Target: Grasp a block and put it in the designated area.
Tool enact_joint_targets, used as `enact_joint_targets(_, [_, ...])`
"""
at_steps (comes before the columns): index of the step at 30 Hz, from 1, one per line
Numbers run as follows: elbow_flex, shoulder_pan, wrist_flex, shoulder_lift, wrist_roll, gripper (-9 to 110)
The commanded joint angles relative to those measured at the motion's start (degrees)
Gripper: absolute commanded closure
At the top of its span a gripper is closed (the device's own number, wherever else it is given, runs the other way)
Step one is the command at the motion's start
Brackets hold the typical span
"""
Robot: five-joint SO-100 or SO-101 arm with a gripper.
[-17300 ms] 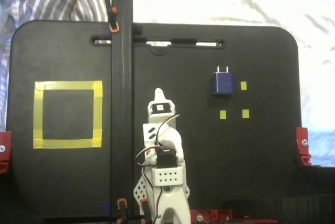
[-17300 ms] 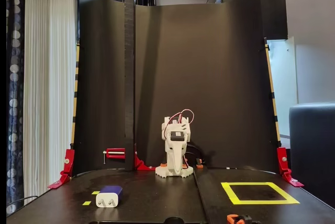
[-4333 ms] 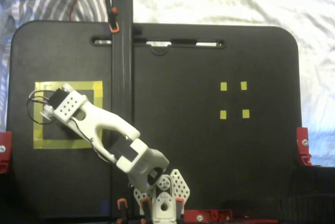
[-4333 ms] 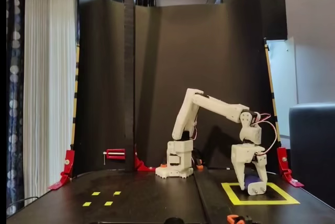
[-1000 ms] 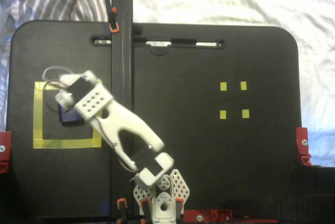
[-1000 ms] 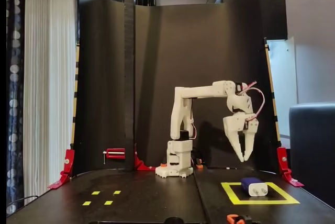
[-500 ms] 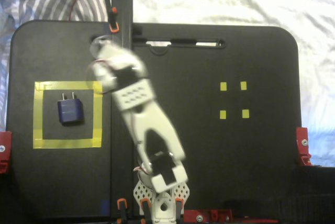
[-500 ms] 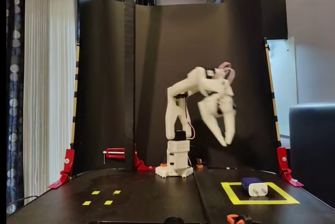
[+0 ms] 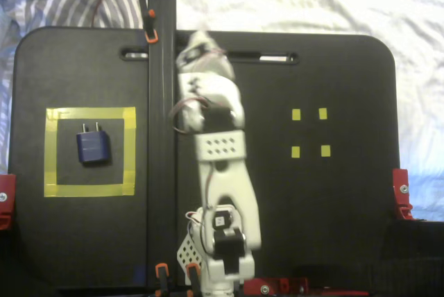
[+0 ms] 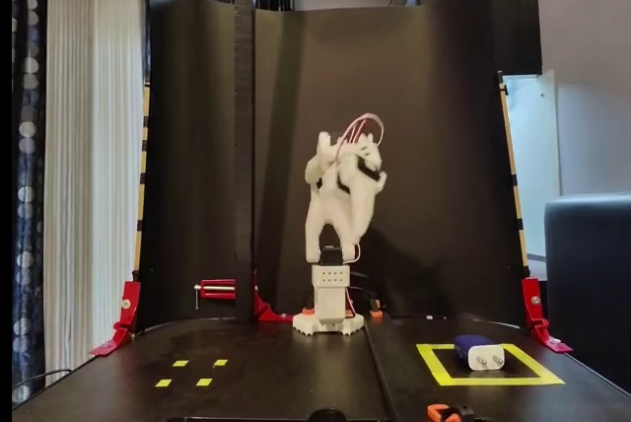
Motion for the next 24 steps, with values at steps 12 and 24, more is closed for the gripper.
enact_joint_targets(12, [23.29,2.02,-14.68,22.76,19.16,102])
enact_joint_targets(24, [47.64,2.11,-17.75,46.93,20.30,101])
